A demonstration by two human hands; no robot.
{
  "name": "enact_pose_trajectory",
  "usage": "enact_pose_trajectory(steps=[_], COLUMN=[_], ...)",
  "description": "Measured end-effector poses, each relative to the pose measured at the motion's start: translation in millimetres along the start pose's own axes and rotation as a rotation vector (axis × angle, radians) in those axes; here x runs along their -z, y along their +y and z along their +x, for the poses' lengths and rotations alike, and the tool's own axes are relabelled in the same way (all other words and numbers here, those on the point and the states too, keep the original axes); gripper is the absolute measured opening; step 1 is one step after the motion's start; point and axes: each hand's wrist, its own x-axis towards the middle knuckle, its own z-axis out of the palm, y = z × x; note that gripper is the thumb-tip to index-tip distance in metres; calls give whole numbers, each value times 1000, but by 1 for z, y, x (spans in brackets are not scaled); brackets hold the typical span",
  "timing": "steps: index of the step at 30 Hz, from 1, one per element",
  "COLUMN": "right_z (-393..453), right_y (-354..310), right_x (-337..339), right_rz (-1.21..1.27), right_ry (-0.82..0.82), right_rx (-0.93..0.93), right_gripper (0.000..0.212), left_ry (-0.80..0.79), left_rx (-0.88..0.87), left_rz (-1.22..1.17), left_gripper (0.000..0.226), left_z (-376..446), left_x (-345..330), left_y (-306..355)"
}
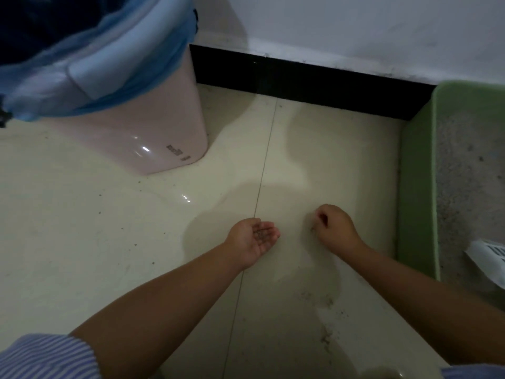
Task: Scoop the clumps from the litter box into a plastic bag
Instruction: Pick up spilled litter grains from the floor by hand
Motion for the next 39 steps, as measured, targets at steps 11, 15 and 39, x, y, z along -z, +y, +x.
enact_pose_trajectory(steps=[11,15,39], right_z=[0,-7,-8], right_y=[21,19,-32], right_x=[4,-7,11], right_rz=[-186,-304,122], right_ry=[-90,-118,17], right_rx=[127,252,240], right_gripper=[16,6,24], left_ry=[-37,-15,-25], left_rx=[19,7,44], left_rz=[33,32,20], left_gripper=[41,41,40], left_z=[-2,-1,-9], left_x=[1,4,-3], left_y=[-1,-1,5])
